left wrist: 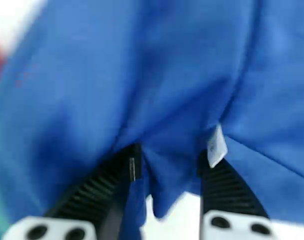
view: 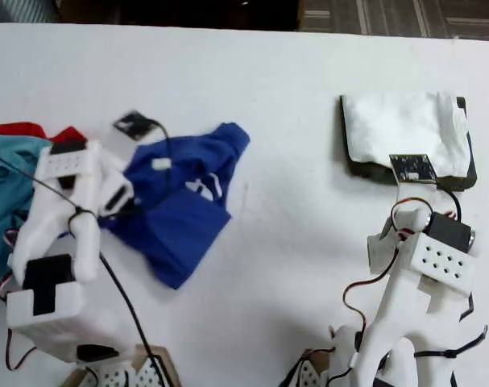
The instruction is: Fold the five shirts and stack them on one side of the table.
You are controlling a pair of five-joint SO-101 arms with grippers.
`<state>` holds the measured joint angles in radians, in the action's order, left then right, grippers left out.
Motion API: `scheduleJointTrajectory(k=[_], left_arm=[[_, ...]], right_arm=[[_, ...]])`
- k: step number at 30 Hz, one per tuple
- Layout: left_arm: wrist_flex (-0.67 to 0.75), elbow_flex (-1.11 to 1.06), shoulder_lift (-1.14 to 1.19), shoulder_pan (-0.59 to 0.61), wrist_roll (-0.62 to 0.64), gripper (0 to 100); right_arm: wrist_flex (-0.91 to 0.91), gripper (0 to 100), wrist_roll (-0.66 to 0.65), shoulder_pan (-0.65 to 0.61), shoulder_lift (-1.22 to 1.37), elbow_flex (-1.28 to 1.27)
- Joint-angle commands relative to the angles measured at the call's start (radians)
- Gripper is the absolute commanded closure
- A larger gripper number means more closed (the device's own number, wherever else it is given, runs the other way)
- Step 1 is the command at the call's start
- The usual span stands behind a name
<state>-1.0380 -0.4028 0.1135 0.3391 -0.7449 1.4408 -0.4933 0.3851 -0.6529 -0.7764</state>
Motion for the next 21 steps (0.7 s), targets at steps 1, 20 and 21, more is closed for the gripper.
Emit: scheduleJointTrajectory(k=[1,20,21], left_arm=[[0.198,-0.005,-0.003,0.074,-0.005,80],[-0.379,0.49,0.034,0.06,0.121,80],[-0.419,0.516,0.034,0.055,0.121,80]], right_arm=[[-0.01,71.9,-0.009,-0.01,-0.027,0.005],[-0.122,71.9,0.0,-0.015,-0.025,-0.005],[-0.148,71.9,0.0,-0.028,-0.025,-0.021]])
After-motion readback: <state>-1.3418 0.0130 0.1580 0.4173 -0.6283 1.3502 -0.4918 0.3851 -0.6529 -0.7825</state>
